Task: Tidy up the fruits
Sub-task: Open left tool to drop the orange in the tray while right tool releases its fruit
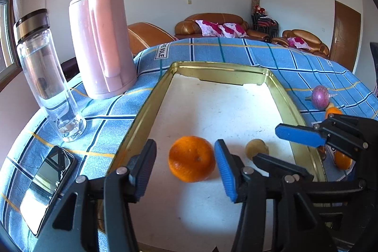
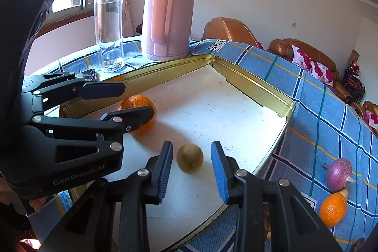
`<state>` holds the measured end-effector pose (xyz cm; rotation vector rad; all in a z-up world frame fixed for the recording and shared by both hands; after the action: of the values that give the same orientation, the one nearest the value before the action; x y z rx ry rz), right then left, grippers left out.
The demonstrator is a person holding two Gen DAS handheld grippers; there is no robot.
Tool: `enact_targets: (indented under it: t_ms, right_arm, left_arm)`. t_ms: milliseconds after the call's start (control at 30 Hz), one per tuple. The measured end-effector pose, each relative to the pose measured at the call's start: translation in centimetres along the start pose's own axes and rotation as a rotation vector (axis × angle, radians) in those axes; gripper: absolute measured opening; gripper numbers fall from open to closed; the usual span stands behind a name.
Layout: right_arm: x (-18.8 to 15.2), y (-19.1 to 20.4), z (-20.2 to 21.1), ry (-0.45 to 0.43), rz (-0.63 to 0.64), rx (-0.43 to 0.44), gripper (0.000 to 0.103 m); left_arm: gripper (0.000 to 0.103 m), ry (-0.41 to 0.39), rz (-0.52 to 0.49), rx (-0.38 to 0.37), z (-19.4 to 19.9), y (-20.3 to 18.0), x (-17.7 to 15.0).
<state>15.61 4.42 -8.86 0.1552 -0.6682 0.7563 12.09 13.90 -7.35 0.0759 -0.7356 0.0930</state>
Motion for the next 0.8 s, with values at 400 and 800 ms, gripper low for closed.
enact_targets:
  t_ms: [400,800]
  right_arm:
    - [-4.6,-5.0,6.1,-0.121,-0.086,-0.132,0.055]
    - [-8.5,-8.2,6.6,0.009,-0.146,-0.123,0.055]
  left_arm:
    - [0.069,-0.140,0.029,-0.031,3.6,-0.9,-1.2]
    - [0.073,-0.139,-0.047,-0.125,4.4,-6.6,-1.7]
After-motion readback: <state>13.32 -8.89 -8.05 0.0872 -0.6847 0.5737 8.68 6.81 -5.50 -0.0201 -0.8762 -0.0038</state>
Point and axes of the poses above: each gripper's, at about its wrist camera, not at the fingertips, and z roughly against the way its jaws point, y to its left, x to its top, the point moved 3 cm from there along -z, roughly the way its jaws point, and after that the axes turned 10 degrees about y, right-handed, at the moved point
